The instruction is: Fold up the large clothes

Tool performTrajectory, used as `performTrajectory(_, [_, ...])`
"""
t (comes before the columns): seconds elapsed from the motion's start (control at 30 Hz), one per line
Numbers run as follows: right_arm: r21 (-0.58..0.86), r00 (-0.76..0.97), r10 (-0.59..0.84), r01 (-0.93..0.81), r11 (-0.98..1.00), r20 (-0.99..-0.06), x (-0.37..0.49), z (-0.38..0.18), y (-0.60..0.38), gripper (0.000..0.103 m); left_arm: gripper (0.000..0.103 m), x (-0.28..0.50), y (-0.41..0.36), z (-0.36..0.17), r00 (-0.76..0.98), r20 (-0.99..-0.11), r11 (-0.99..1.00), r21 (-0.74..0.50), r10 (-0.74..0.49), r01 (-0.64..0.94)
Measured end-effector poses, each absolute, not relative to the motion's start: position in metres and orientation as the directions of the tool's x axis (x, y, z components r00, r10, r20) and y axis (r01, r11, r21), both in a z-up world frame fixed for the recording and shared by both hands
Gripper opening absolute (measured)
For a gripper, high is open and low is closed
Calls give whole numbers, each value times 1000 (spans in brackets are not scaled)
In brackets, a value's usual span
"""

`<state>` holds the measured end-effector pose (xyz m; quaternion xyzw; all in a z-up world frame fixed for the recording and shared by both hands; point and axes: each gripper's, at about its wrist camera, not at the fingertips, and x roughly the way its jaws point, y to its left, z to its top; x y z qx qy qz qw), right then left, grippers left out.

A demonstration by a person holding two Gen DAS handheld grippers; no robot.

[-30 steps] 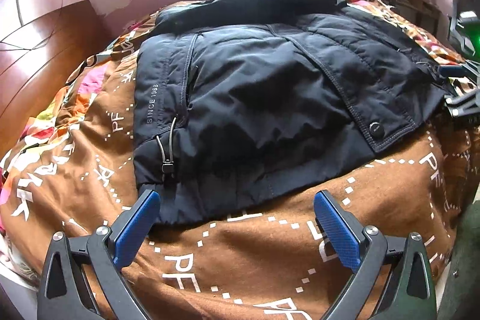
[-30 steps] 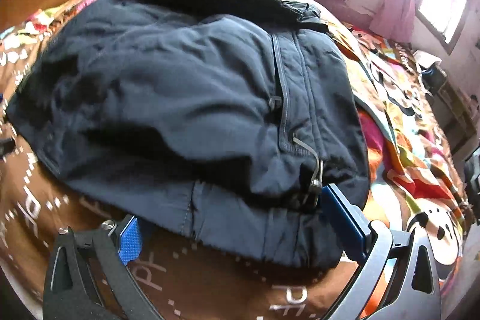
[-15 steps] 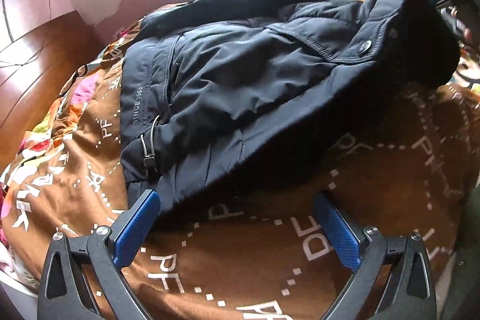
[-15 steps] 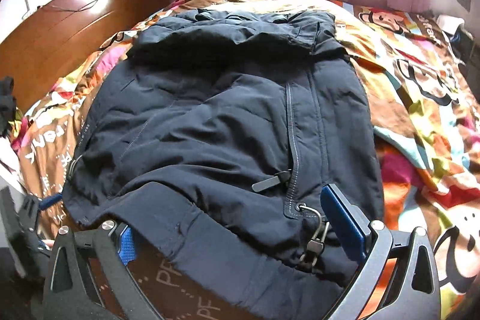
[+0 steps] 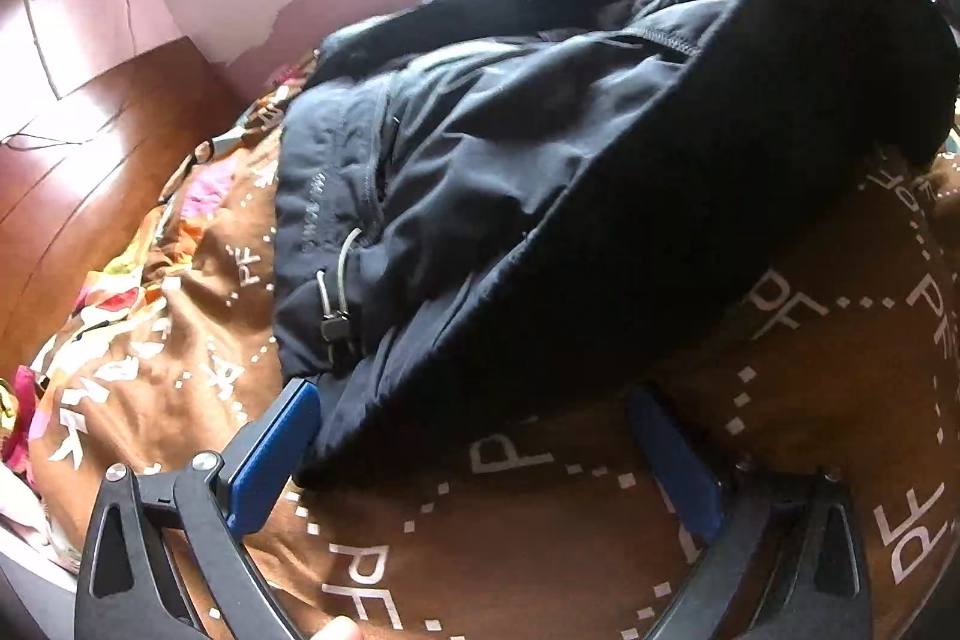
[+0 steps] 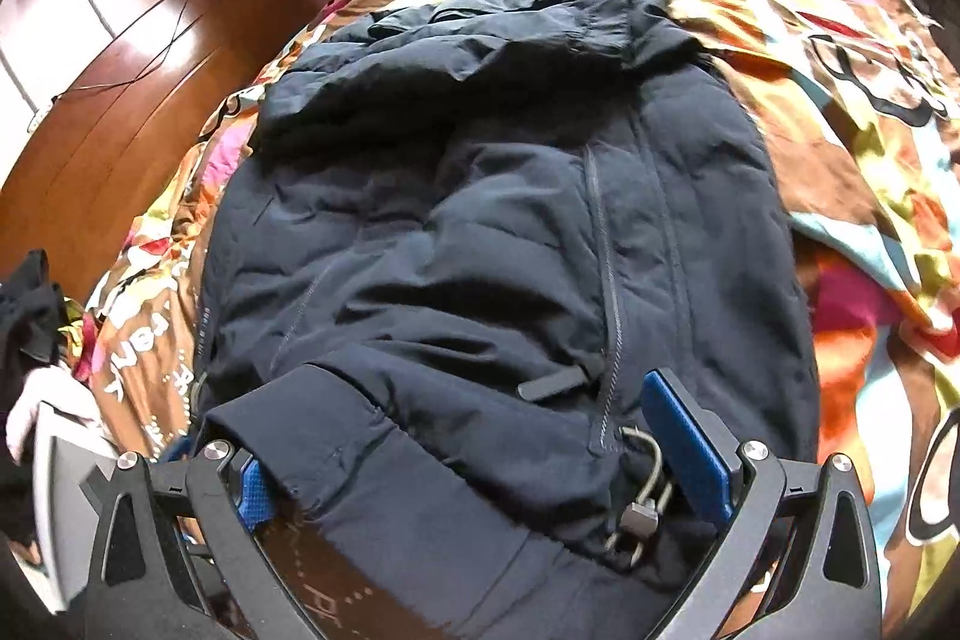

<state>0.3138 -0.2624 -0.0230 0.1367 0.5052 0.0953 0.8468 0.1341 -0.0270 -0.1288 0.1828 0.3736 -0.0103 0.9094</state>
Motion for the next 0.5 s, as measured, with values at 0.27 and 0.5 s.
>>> performTrajectory(0.27, [318,423,301,-30,947,-855,319,-25,-255,102,103,136,-23,-130,737,-659,928,353,153,123])
performTrajectory(0.5, [138,437,183,-134,981,-881,269,-52,-263,102,103,143,-21,-132,727,-670,930,345,149,128])
